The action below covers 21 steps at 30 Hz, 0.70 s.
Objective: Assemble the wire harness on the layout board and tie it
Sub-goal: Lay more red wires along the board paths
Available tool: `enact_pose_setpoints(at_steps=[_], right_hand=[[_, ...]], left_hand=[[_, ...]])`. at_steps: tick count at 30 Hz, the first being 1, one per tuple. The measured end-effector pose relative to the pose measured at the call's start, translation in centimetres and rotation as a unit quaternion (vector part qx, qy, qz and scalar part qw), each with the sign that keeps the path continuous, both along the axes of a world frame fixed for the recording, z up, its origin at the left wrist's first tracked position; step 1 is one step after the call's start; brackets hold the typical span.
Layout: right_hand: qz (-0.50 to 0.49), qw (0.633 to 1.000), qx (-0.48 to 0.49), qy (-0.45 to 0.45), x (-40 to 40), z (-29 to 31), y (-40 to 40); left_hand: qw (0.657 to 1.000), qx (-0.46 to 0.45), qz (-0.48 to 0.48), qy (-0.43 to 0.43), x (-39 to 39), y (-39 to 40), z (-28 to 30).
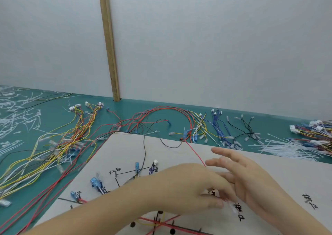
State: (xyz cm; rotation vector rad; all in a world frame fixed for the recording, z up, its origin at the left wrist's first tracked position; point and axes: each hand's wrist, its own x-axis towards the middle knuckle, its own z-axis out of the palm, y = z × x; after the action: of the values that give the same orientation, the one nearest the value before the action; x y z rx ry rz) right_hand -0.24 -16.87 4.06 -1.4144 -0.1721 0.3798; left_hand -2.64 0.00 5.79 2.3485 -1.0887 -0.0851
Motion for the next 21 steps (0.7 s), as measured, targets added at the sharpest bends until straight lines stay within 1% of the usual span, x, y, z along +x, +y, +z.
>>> enact_pose_setpoints(at_steps=[2,4,5,6,7,8,9,10,11,12,13,15,16,17,19,21], right_hand=[[0.005,1.0,-0.009,0.007,0.0,-0.3,0.1],[0.007,1.0,-0.017,0.002,0.2,-0.5,0.0],[0.018,1.0,-0.009,0.006,0.4,-0.6,0.0],[0.025,1.0,0.006,0.016,0.5,-0.5,0.0],[0.031,0.999,0.02,0.028,0.6,-0.5,0.0],[0.033,0.998,0.03,0.039,0.6,-0.5,0.0],[0.038,0.997,0.039,0.047,0.6,-0.5,-0.1],[0.045,0.997,0.044,0.051,0.6,-0.4,-0.1],[0.053,0.996,0.048,0.051,0.5,-0.3,-0.1],[0.061,0.996,0.046,0.047,0.4,-0.1,-0.1],[0.069,0.996,0.042,0.04,0.4,-0.1,-0.1],[0.082,0.996,0.023,0.018,0.2,0.0,-0.1],[0.084,0.996,0.012,0.004,0.1,0.0,0.0],[0.08,0.997,0.002,-0.012,0.0,0.1,0.1],[0.067,0.996,-0.018,-0.053,-0.2,0.1,0.4],[0.054,0.992,-0.037,-0.104,-0.6,0.2,0.7]], left_hand=[[1.0,-0.009,-0.014,0.025,-0.3,-0.1,-0.4],[0.993,-0.073,-0.002,0.091,-0.3,0.2,-0.5],[0.985,-0.121,0.029,0.117,0.0,0.5,-0.5],[0.973,-0.177,0.082,0.121,0.5,0.8,-0.6],[0.958,-0.223,0.153,0.096,1.4,1.2,-0.7],[0.94,-0.245,0.231,0.05,2.5,1.8,-0.8],[0.925,-0.235,0.3,0.005,3.5,2.5,-0.9],[0.915,-0.203,0.348,-0.019,4.3,3.3,-0.8],[0.916,-0.152,0.371,-0.016,5.0,4.0,-0.8],[0.922,-0.105,0.372,0.003,5.6,4.6,-0.9],[0.93,-0.081,0.358,0.021,6.1,5.0,-1.0],[0.94,-0.099,0.324,0.035,6.0,5.3,-0.7],[0.943,-0.116,0.313,0.021,5.8,5.3,-0.5],[0.944,-0.123,0.305,-0.005,5.4,5.0,-0.1],[0.948,-0.12,0.278,-0.097,4.3,4.2,0.8],[0.957,-0.088,0.208,-0.184,3.0,2.9,1.3]])
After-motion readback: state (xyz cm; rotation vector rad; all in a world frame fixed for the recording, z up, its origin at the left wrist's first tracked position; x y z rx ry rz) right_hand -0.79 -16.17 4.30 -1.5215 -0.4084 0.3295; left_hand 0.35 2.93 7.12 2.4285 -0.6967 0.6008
